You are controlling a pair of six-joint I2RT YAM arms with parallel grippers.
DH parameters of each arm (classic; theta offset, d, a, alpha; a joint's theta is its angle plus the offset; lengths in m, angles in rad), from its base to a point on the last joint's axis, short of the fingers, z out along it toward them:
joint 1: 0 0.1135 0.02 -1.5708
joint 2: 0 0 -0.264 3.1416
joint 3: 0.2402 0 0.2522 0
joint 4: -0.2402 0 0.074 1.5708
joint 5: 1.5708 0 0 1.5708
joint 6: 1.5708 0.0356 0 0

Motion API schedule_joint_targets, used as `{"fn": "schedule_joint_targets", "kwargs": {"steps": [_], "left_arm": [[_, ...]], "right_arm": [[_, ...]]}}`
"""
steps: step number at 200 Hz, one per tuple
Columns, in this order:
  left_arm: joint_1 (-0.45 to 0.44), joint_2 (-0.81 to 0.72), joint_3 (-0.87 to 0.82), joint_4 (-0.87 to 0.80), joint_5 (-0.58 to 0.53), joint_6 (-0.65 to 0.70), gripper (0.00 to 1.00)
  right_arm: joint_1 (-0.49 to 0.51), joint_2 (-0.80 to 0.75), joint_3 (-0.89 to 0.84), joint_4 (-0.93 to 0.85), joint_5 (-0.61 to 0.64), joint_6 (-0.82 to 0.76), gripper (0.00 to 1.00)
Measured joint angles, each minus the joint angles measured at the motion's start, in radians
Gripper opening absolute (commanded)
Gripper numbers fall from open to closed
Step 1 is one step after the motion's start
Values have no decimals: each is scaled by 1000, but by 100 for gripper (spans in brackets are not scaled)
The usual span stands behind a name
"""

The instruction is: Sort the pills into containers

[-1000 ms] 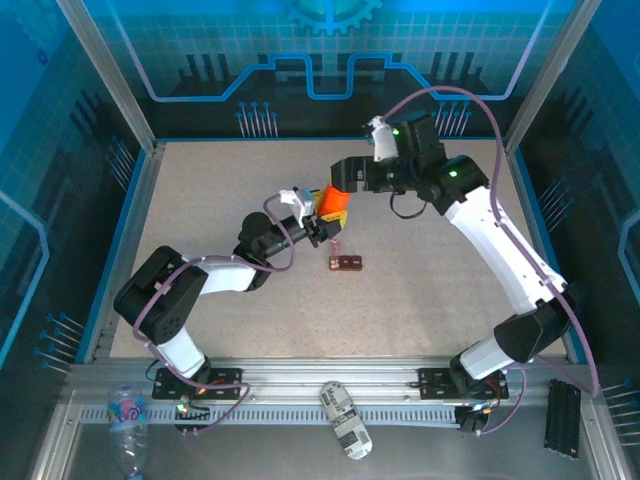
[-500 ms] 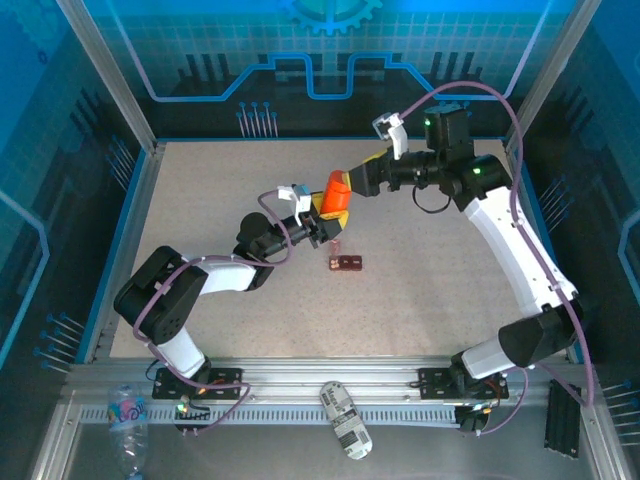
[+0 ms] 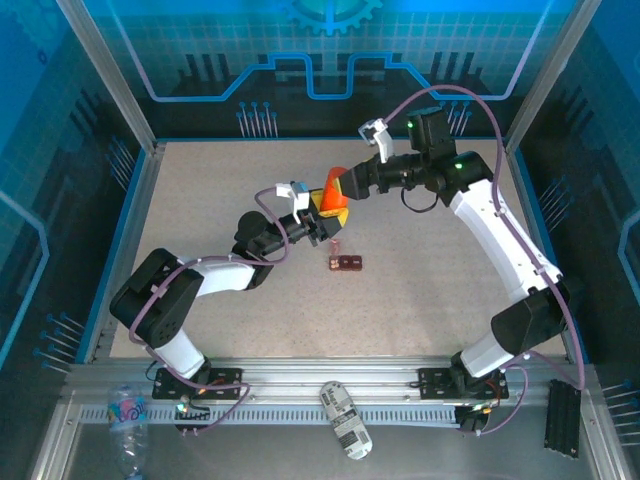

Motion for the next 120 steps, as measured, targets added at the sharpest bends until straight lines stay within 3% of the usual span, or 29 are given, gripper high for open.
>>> {"fn": "schedule_joint_targets", "kwargs": {"steps": [64, 120], "left_arm": [[0, 0, 0, 0, 8, 0, 0], [0, 0, 0, -7, 7, -1, 0]], "right_arm": [[1, 24, 4, 16, -1, 18, 75], [10, 37, 24, 23, -14, 35, 51]]}}
